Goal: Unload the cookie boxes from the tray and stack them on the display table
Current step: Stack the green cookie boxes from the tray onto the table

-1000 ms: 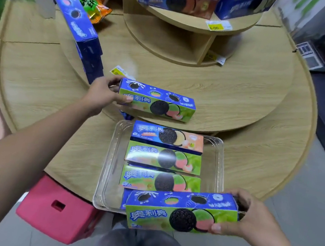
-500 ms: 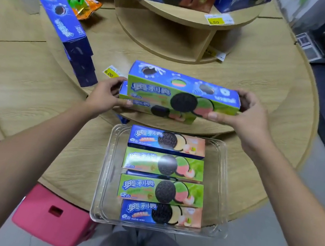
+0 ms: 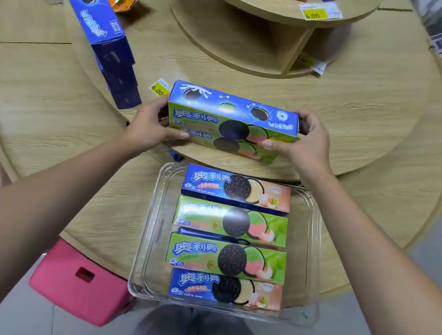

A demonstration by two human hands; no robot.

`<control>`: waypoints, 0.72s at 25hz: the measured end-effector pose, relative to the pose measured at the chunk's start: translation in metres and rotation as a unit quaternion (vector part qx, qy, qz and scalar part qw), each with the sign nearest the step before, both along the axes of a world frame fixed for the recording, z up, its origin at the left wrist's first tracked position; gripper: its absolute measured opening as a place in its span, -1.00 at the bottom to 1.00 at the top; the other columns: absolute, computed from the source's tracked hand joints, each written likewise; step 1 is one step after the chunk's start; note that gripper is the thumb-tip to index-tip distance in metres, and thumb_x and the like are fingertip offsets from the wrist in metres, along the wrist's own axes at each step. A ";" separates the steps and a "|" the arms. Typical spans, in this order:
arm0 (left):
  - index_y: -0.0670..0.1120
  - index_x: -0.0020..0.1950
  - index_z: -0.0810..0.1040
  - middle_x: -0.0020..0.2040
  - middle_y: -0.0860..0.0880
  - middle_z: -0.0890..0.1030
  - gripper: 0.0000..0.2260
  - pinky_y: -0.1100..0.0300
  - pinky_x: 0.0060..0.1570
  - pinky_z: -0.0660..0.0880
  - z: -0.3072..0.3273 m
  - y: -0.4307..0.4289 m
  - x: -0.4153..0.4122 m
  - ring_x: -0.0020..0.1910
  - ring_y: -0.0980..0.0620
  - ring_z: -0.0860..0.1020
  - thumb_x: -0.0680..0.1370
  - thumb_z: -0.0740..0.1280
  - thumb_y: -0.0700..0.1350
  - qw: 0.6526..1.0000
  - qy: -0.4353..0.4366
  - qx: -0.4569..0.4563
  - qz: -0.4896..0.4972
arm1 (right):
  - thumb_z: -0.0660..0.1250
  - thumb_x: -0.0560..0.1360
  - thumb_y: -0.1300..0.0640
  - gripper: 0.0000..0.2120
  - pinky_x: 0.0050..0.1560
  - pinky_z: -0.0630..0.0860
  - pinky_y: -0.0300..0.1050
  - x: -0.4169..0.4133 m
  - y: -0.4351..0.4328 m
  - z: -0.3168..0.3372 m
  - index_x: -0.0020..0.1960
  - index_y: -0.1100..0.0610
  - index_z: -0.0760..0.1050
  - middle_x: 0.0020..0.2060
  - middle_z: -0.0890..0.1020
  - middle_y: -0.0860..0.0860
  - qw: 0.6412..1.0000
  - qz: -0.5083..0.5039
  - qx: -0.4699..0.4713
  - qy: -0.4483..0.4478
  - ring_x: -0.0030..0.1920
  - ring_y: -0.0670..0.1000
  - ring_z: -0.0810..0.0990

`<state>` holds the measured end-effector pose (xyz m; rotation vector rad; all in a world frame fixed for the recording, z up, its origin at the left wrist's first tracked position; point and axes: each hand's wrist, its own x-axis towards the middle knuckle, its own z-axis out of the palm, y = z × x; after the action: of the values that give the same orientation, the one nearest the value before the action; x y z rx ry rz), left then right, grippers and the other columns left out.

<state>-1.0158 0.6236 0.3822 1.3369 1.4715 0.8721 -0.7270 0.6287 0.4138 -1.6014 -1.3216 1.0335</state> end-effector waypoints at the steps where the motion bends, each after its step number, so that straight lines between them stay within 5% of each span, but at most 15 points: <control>1: 0.08 0.05 0.49 -0.02 0.19 0.58 -0.52 0.31 0.11 0.49 0.001 0.000 0.000 -0.08 0.37 0.58 0.30 0.50 -0.36 1.000 -0.003 0.004 -0.001 | 0.62 0.07 0.34 -0.31 -0.12 0.44 -0.46 0.000 0.001 -0.001 0.11 0.10 0.41 -0.03 0.55 -0.04 1.000 0.005 0.008 -0.011 -0.07 -0.16 0.51; 6: 0.02 0.07 0.51 -0.08 0.20 0.64 -0.55 0.45 -0.09 0.49 0.010 0.001 -0.001 -0.11 0.38 0.59 0.31 0.49 -0.35 1.000 -0.012 0.013 -0.015 | 0.61 0.12 0.30 -0.28 0.05 0.51 -0.25 0.004 0.000 -0.007 0.18 0.08 0.38 0.02 0.57 -0.02 0.999 0.035 -0.003 -0.026 0.01 -0.09 0.54; 12: 0.09 0.00 0.55 -0.16 0.36 0.65 -0.59 0.48 -0.04 0.47 0.009 0.004 -0.010 -0.07 0.39 0.57 0.31 0.50 -0.33 0.999 0.000 -0.003 -0.032 | 0.56 0.18 0.36 -0.37 -0.17 0.45 -0.49 0.006 -0.008 -0.007 0.17 0.12 0.43 0.00 0.58 -0.02 0.997 0.059 -0.011 -0.047 -0.01 -0.09 0.54; 18: -0.03 0.07 0.51 0.00 0.11 0.59 -0.61 0.45 -0.09 0.49 0.005 0.005 -0.006 -0.05 0.33 0.58 0.36 0.44 -0.38 0.999 -0.022 -0.002 -0.028 | 0.59 0.15 0.31 -0.33 -0.28 0.39 -0.56 0.008 -0.004 0.000 0.20 0.15 0.44 -0.07 0.57 -0.05 0.990 0.076 -0.023 -0.117 -0.12 -0.17 0.53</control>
<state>-1.0220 0.6284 0.3875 1.3419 1.3944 0.8562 -0.7194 0.6246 0.4139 -1.7191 -1.6089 0.9938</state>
